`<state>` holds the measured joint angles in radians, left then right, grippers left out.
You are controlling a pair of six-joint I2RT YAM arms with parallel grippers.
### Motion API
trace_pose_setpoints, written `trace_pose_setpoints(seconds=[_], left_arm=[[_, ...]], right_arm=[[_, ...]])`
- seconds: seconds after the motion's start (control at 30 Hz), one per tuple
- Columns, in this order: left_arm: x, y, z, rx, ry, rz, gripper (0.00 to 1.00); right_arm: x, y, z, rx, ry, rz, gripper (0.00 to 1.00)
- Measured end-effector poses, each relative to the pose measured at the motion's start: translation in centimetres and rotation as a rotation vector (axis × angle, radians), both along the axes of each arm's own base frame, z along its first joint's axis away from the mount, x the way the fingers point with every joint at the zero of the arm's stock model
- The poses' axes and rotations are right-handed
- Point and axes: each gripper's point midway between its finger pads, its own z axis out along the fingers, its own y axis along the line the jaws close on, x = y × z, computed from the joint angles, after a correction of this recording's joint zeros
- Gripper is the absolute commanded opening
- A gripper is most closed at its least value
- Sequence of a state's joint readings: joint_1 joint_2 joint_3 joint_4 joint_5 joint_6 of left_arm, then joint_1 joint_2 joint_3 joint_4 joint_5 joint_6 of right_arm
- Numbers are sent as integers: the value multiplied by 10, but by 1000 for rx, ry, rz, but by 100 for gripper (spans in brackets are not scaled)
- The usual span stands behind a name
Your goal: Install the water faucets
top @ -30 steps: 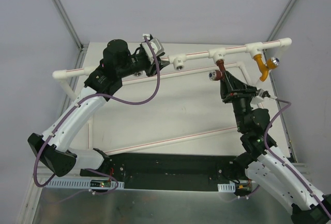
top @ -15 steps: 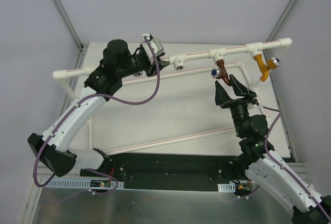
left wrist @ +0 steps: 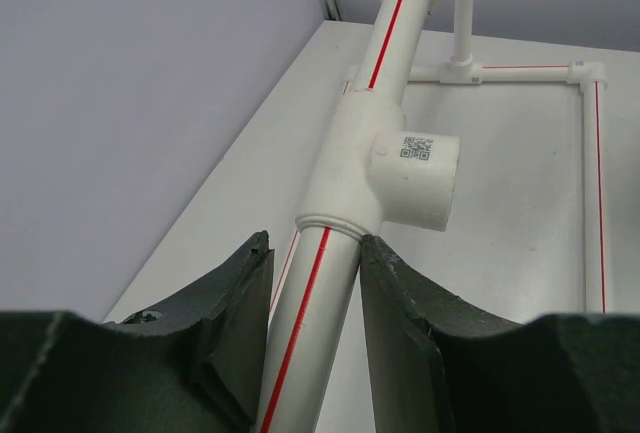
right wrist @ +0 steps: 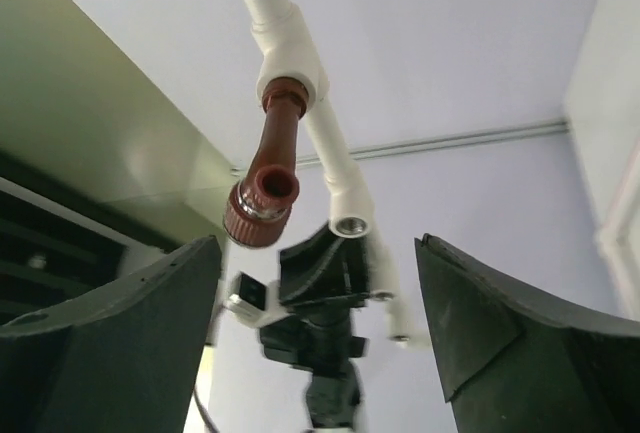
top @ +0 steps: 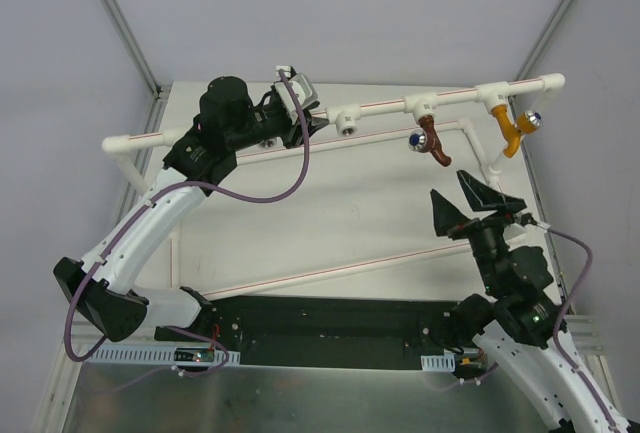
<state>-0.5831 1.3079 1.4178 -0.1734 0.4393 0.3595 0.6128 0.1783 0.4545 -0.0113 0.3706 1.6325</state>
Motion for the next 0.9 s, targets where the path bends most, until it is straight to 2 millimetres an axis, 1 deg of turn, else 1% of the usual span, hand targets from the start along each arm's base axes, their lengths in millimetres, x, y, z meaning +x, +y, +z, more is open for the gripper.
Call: trace_pose_setpoints(seconds=[0.07, 0.13, 0.2, 0.23, 0.3, 0.37, 0.43, 0.57, 0.63, 0.7, 0.8, 0.9], left_arm=[[0, 0, 0, 0, 0, 0, 4], [0, 0, 0, 0, 0, 0, 4], [0, 0, 0, 0, 0, 0, 4], [0, 0, 0, 0, 0, -1, 4], [0, 0, 0, 0, 0, -1, 4], [0, 0, 0, 0, 0, -2, 4], [0, 0, 0, 0, 0, -2, 4], [0, 0, 0, 0, 0, -2, 4], [0, 0, 0, 0, 0, -2, 4], [0, 0, 0, 0, 0, -2, 4], [0, 0, 0, 0, 0, -2, 4], [0, -1, 0, 0, 0, -2, 4]], right_arm=[[-9, -5, 1, -123, -6, -17, 84], [-18, -10, 3, -292, -22, -29, 83], [-28, -13, 6, -517, -62, -28, 84], [-31, -12, 7, -603, -83, -21, 84], [-37, -11, 11, -840, -148, 6, 84], [-38, -8, 16, -1052, -226, 29, 85], [-38, -7, 15, -1230, -304, 44, 86], [-34, -5, -1, -1615, -519, 58, 86], [-29, -4, -5, -1752, -609, 42, 86], [-23, -5, -4, -1874, -687, 9, 86], [-15, -5, 11, -1998, -790, -75, 87], [-10, -3, 27, -2074, -881, -155, 87]])
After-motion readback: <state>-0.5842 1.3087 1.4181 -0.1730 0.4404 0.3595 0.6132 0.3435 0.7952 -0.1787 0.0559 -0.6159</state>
